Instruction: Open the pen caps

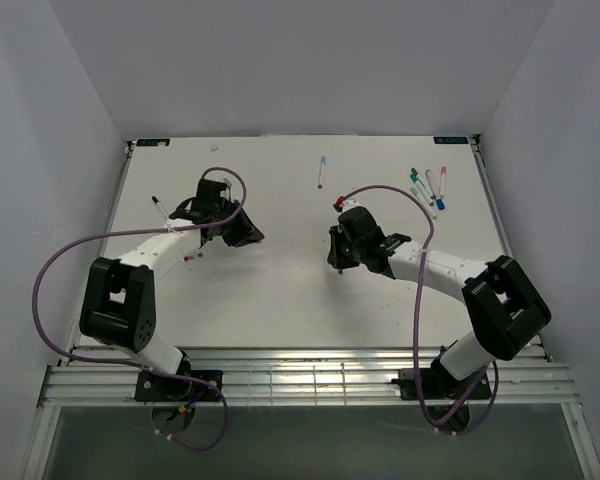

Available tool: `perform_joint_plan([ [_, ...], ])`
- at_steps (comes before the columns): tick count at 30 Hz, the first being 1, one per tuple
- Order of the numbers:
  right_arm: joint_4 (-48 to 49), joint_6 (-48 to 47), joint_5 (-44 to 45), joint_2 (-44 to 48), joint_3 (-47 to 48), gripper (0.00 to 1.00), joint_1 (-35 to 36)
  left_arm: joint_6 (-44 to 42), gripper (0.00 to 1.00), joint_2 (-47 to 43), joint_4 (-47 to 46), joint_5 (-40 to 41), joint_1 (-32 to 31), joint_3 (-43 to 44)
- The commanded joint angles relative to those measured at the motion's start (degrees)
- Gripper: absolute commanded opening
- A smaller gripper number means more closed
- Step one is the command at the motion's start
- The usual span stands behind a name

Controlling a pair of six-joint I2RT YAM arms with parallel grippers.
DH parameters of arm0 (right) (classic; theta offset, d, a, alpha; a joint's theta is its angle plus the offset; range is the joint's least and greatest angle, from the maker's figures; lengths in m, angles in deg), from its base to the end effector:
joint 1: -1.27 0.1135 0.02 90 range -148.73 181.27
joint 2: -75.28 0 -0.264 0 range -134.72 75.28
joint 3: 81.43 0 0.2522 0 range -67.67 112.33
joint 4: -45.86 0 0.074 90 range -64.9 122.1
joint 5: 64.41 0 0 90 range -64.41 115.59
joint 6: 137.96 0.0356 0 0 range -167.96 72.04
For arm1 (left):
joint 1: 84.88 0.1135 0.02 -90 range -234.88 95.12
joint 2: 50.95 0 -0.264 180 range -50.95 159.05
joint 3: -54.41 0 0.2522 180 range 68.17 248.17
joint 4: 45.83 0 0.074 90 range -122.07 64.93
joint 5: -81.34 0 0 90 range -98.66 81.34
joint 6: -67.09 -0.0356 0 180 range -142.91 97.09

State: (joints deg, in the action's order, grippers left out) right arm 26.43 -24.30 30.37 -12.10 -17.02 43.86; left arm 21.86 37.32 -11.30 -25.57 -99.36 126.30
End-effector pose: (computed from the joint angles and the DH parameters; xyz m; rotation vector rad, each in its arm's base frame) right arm 0.2383 0.2150 0.2050 -0.3450 2.3333 0.4860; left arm 0.3093 -0.0906 0.2224 -0.5425 2.5252 -0.7859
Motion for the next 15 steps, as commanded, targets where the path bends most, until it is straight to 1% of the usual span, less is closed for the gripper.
perform_joint_plan([
  [1, -0.2, 0.8, 2.4, -2.7, 1.1, 0.08, -3.4, -4.2, 0.0, 2.8, 1.9, -2.4, -4.7, 0.2],
  [5, 0.4, 1.2, 2.2, -5.6, 3.3, 0.08, -5.9, -5.8, 0.0, 8.2, 3.0, -0.6, -9.1, 2.9],
  [9, 1.5, 0.9, 2.3, -7.7, 5.7, 0.08, -6.8, -6.9, 0.0, 12.4, 4.2, 0.5, -10.7, 5.8],
  [11, 2.6, 1.7, 0.2, -9.6, 6.7, 0.08, -6.9, -7.6, 0.0, 14.1, 4.7, 0.7, -11.1, 7.4],
  [15, 4.8, 4.0, -1.3, -13.6, 10.0, 0.08, -6.6, -8.6, 0.0, 18.8, 6.4, 0.8, -11.3, 13.0],
])
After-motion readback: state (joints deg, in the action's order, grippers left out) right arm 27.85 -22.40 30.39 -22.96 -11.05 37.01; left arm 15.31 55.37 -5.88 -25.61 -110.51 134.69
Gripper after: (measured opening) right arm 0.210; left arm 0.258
